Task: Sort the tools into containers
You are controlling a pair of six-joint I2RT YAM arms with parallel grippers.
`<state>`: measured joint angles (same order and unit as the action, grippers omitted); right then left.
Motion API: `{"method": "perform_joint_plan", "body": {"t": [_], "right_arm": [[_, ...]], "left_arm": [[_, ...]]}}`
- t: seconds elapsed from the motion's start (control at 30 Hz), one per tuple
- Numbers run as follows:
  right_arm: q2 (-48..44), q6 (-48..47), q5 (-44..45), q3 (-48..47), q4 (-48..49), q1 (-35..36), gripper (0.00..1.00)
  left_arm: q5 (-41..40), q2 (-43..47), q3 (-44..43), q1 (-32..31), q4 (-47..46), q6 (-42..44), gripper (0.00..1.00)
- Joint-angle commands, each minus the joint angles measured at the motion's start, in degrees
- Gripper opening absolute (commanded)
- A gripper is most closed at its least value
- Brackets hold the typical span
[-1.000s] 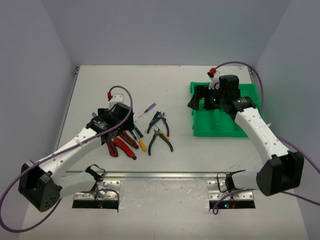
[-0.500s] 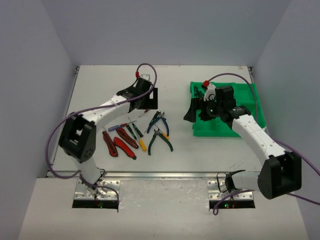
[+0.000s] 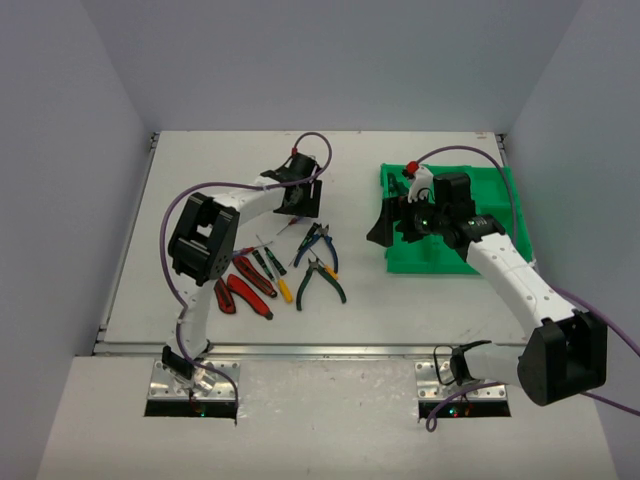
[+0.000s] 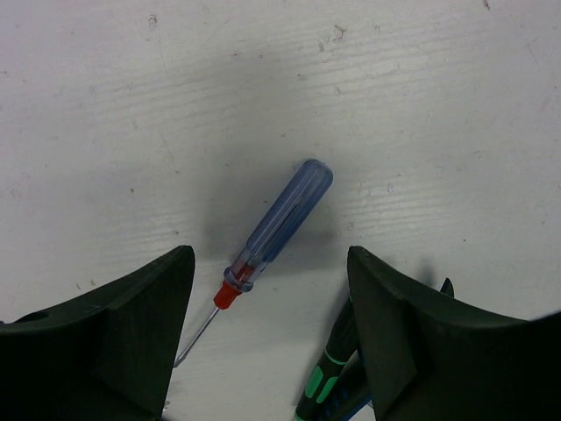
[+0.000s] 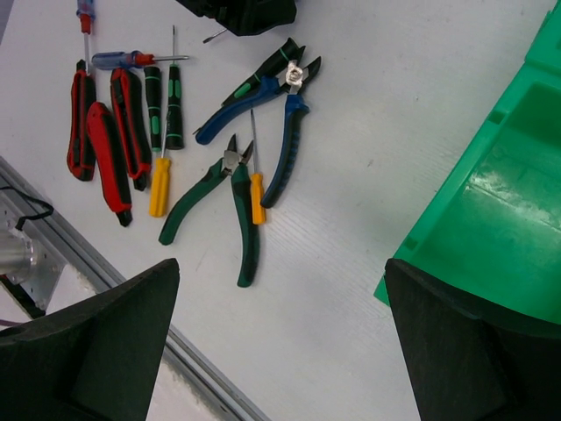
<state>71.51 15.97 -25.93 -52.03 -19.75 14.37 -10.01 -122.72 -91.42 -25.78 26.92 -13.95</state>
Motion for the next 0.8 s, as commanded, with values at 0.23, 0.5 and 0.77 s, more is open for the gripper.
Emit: {"method": "perform_joint_plan", "body": {"t": [0.23,0.5,0.77], "right_arm": [[0.7,-0.4,-3.8,0.1,3.7,-0.1,0.99],[2.4,2.1,-7.1,0.7,6.9,-0.2,0.99],[3.0,20.6,-24.8,5.0,25.5,-0.1,0.99]], "left_arm": [[-1.7,-4.0,-1.4,1.5,-0.6,0.6,0.38],[0.3,-0.2,1.0,2.1,-4.7,1.7,0.06],[8.1,18.0,11.0,2.0,-12.4,-2.8,0.0]]}}
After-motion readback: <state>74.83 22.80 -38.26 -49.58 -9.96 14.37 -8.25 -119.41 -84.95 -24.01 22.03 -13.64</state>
